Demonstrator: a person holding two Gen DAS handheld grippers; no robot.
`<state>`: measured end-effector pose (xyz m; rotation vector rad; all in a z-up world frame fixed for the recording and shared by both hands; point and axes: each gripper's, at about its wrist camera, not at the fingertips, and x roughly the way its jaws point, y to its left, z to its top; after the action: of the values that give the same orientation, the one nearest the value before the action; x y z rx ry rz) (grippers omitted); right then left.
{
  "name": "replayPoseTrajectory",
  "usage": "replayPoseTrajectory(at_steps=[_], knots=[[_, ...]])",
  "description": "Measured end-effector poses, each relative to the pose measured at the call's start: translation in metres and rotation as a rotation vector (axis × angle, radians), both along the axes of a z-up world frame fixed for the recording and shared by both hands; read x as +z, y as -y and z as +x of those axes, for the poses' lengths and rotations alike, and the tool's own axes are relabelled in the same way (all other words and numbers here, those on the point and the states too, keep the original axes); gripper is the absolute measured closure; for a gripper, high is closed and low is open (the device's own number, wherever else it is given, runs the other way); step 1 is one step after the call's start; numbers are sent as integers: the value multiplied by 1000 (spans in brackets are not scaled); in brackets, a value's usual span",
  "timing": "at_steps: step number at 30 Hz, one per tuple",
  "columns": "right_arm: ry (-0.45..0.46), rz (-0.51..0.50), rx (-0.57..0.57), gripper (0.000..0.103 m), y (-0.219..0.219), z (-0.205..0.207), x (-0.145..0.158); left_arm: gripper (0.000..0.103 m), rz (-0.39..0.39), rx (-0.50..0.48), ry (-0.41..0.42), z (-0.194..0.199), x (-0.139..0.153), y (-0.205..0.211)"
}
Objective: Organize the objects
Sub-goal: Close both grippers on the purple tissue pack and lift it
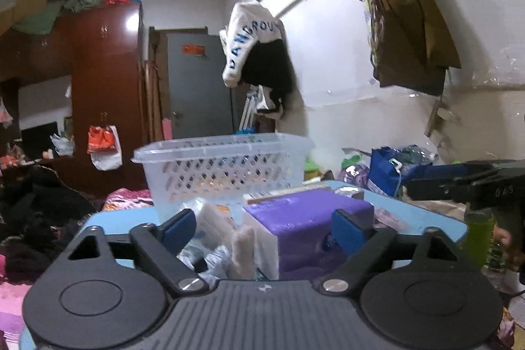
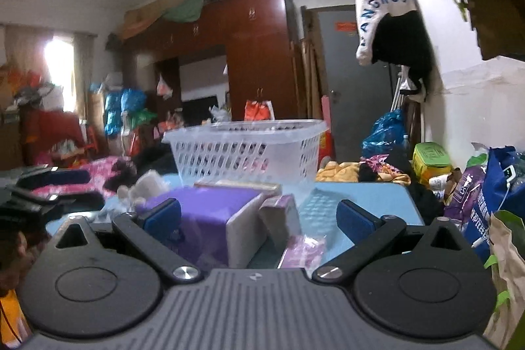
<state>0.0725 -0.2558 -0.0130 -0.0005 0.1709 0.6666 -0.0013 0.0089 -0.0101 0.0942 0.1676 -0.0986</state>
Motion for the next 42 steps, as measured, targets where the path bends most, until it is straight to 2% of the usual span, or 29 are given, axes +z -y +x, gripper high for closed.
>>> replayPoseTrajectory(at_steps=[2,5,8,10,13,17,24,31,35,42], knots=[[23,-25,17,7,-5,0,-3,20,-2,-22,-18,8,-4,0],[-15,-36,59,15,-11,9,-11,23,-3,-63,-36,16,-11,3],[-42,-56,100,27,-12,16,-18,33,14,-100,-53,21,-17,7],[-61,-64,120,39,-12,20,-21,44,15,-107,-89,30,-23,6],[-80,-64,144,47,-9,25,-23,48,-17,-130,-132,41,-31,0],[-95,-56,185,50,-6,27,-25,51,-51,-162,-133,49,-35,-11],[-101,-67,276,50,-9,39,-21,51,-44,-221,-110,55,-38,-12],[-109,-47,341,53,-8,46,-23,52,-66,-245,-129,62,-41,-18],[-55,-68,318,56,-9,34,-24,56,-45,-242,-107,55,-42,-14],[110,-96,276,57,-11,2,-9,57,-33,-263,-18,35,-27,-11]])
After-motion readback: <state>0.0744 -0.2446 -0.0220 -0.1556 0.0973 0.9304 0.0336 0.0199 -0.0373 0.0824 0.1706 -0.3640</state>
